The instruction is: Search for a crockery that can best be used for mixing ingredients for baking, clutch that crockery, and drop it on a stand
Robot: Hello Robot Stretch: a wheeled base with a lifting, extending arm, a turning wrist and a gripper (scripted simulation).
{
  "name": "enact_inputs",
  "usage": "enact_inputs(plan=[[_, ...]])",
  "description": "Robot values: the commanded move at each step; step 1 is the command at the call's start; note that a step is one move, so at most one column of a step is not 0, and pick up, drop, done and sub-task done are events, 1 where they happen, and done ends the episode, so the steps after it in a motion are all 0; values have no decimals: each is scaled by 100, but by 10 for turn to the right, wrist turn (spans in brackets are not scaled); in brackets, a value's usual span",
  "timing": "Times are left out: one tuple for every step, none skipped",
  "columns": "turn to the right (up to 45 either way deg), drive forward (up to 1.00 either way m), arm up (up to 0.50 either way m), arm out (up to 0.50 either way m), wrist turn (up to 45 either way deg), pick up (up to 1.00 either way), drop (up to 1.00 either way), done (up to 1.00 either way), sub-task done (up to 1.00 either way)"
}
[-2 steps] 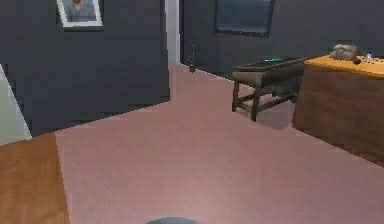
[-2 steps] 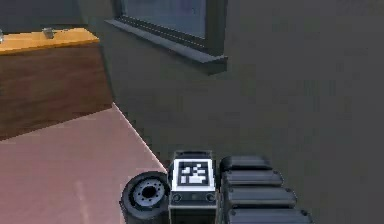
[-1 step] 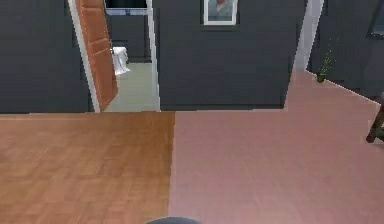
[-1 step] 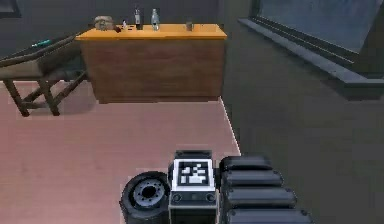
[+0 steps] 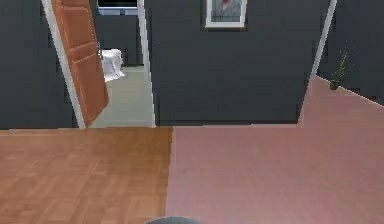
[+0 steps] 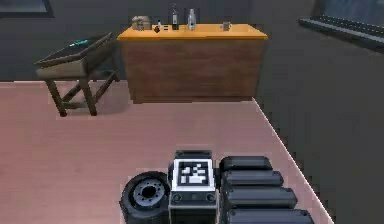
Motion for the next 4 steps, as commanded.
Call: enact_inputs(plan=[[-450,0,0,0,0,0,0,0,0],[0,70,0,0,0,0,0,0,0],[-150,0,0,0,0,0,0,0,0],[0,100,0,0,0,0,0,0,0]])
